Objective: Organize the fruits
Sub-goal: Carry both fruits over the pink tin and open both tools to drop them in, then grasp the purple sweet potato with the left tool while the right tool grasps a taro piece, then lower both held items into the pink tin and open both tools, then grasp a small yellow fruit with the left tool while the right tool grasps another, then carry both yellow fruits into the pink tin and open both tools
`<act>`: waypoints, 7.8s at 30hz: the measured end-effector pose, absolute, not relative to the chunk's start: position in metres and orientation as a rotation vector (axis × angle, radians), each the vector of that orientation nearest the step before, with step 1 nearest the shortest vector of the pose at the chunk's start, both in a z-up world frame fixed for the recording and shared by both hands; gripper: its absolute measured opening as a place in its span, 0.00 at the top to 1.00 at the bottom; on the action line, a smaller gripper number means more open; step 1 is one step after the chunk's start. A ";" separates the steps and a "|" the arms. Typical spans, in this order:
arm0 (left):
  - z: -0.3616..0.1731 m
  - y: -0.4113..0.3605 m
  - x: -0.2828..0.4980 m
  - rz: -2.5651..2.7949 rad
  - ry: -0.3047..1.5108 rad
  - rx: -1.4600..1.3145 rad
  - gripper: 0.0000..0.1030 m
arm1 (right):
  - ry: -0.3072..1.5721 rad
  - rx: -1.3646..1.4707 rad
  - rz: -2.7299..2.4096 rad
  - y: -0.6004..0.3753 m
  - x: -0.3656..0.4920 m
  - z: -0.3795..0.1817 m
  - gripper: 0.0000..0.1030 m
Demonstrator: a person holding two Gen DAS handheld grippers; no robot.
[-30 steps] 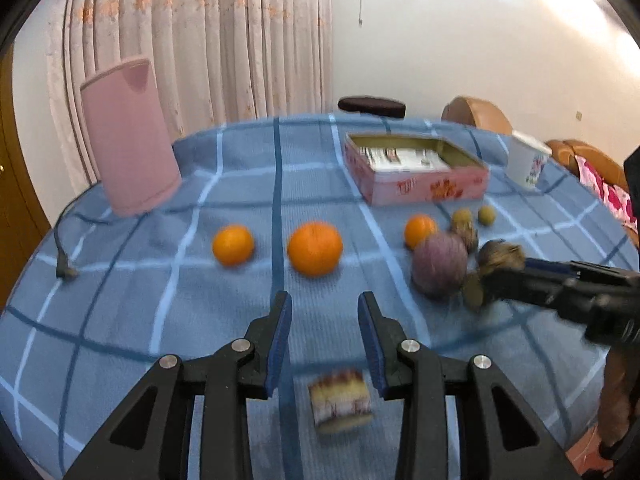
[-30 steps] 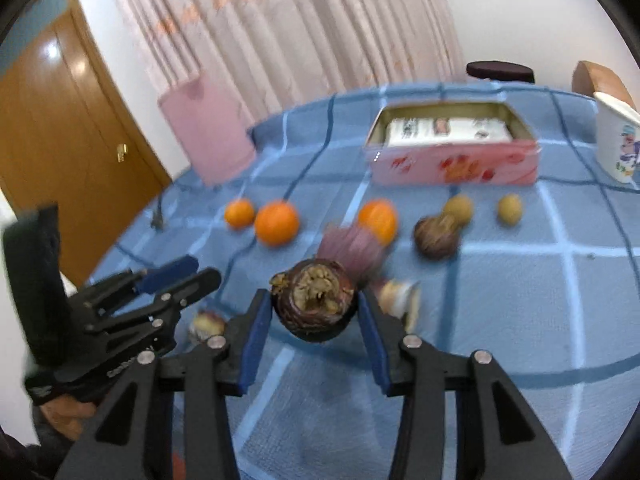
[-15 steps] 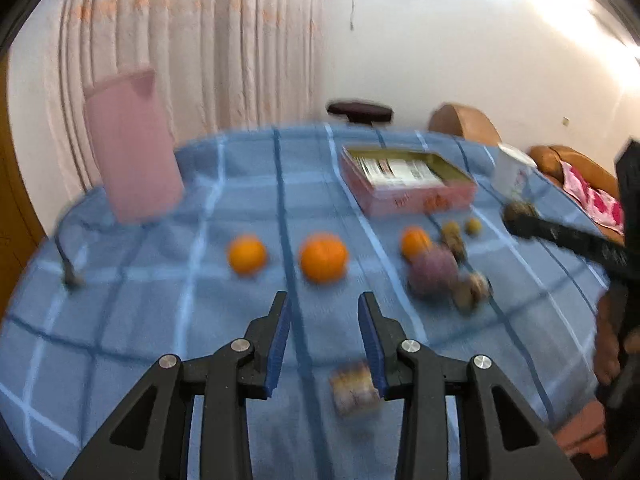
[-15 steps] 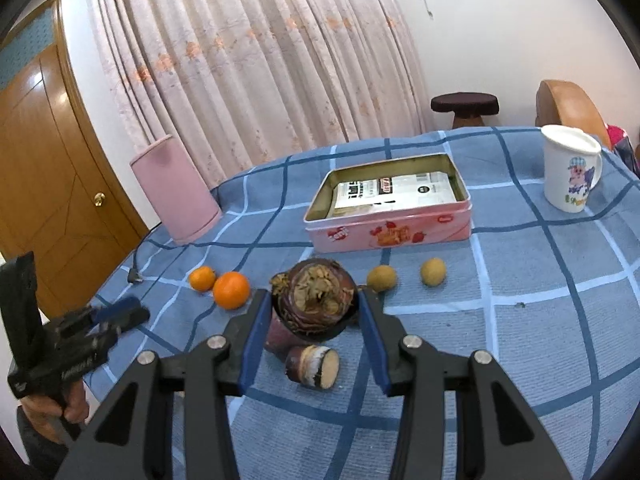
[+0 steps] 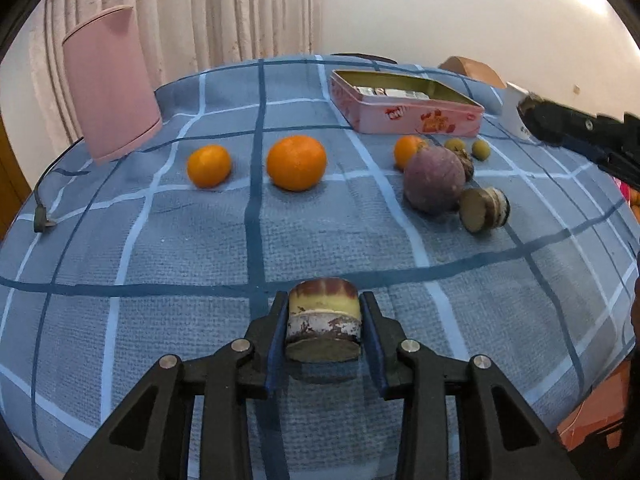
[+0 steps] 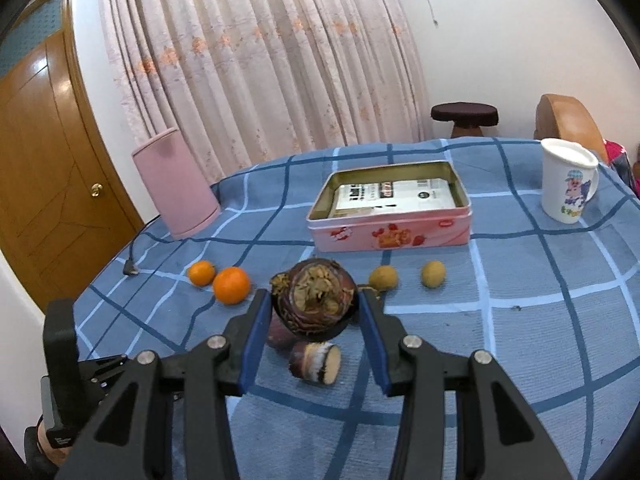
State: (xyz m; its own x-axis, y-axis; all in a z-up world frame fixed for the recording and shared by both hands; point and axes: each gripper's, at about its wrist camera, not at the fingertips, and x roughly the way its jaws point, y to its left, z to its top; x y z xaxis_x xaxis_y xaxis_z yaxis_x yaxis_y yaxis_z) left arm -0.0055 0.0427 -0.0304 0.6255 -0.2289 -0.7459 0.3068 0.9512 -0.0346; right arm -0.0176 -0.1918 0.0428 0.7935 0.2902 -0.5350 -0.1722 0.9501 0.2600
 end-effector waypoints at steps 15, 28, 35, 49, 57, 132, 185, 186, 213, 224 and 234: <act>0.044 -0.022 0.080 -0.369 0.649 0.043 0.65 | 0.578 0.204 0.117 -0.232 0.043 0.055 0.54; 0.017 -0.094 0.192 -0.304 0.748 0.031 0.65 | 0.673 0.278 0.008 -0.266 0.156 0.019 0.54; 0.019 -0.107 0.217 -0.299 0.811 0.013 0.64 | 0.693 0.296 0.020 -0.277 0.170 0.008 0.54; 0.031 -0.089 0.212 -0.330 0.836 -0.091 0.35 | 0.555 0.356 -0.001 -0.288 0.145 0.025 0.46; 0.050 -0.041 0.177 -0.266 0.739 -0.099 0.34 | 0.552 0.315 -0.022 -0.283 0.129 0.031 0.46; 0.035 -0.091 0.184 -0.374 0.665 0.005 0.50 | 0.566 0.178 0.063 -0.250 0.135 0.052 0.67; 0.009 -0.115 0.139 -0.584 0.770 0.232 0.30 | 0.865 0.054 0.158 -0.262 0.093 -0.026 0.68; 0.008 -0.118 0.138 -0.598 0.777 0.242 0.30 | 0.870 0.058 0.163 -0.262 0.093 -0.027 0.71; -0.017 -0.141 0.138 -0.653 0.845 0.280 0.73 | 0.741 0.208 0.019 -0.302 0.080 -0.005 0.73; 0.032 -0.099 0.153 -0.547 0.637 0.046 0.73 | 0.652 0.186 0.029 -0.283 0.098 0.029 0.73; 0.028 -0.111 0.207 -0.405 0.667 -0.001 0.73 | 0.665 0.232 -0.007 -0.270 0.169 0.028 0.73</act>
